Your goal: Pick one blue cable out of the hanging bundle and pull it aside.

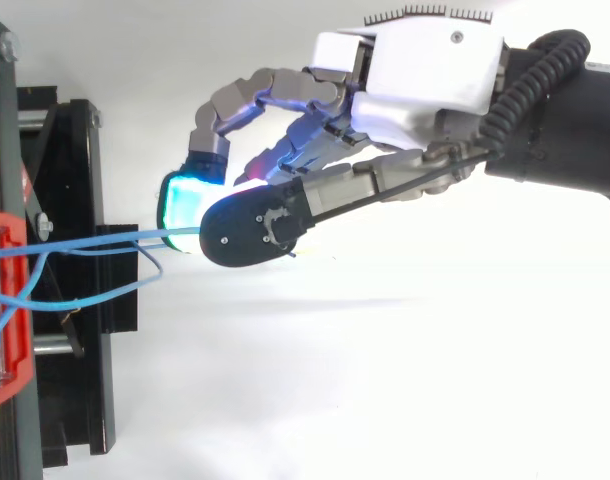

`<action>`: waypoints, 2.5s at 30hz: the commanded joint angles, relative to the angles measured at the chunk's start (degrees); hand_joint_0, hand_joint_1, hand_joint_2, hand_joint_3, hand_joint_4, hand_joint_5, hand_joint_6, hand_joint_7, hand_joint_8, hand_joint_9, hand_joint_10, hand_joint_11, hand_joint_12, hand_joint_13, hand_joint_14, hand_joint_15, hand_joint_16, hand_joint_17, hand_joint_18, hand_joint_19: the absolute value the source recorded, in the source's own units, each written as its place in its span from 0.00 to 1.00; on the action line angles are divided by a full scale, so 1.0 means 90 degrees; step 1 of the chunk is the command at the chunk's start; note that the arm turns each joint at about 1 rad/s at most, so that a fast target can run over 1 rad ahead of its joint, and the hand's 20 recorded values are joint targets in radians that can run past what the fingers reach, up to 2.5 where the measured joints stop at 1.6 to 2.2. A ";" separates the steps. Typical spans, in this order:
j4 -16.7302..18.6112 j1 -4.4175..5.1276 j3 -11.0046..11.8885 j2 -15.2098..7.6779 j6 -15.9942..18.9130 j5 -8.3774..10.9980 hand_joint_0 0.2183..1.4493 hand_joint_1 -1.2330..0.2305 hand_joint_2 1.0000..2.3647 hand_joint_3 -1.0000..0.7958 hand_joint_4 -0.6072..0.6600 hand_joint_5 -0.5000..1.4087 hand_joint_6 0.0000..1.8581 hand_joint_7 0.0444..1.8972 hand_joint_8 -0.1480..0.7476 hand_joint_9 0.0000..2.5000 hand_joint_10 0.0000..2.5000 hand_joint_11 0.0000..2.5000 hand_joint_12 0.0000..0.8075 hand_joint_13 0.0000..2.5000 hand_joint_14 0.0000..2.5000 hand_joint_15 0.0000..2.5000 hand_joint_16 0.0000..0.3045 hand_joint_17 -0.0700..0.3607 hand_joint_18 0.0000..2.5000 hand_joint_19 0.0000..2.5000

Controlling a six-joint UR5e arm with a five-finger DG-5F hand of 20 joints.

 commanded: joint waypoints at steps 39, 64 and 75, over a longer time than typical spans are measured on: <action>0.0577 0.0062 -0.0311 -0.0001 0.1192 0.0005 0.21 0.52 0.00 0.28 0.47 0.22 0.45 0.47 0.47 0.38 0.01 0.20 0.42 0.54 0.01 0.33 0.19 0.47 0.29 0.18; 0.0577 0.0062 -0.0311 -0.0001 0.1172 0.0014 0.17 0.39 0.00 0.28 0.53 0.22 0.45 0.43 0.49 0.36 0.01 0.20 0.45 0.63 0.01 0.39 0.21 0.49 0.33 0.18; 0.0577 0.0072 -0.0311 -0.0001 0.1133 0.0014 0.26 0.28 0.00 0.28 0.44 0.20 0.47 0.42 0.44 0.36 0.01 0.21 0.40 0.62 0.01 0.41 0.17 0.44 0.32 0.18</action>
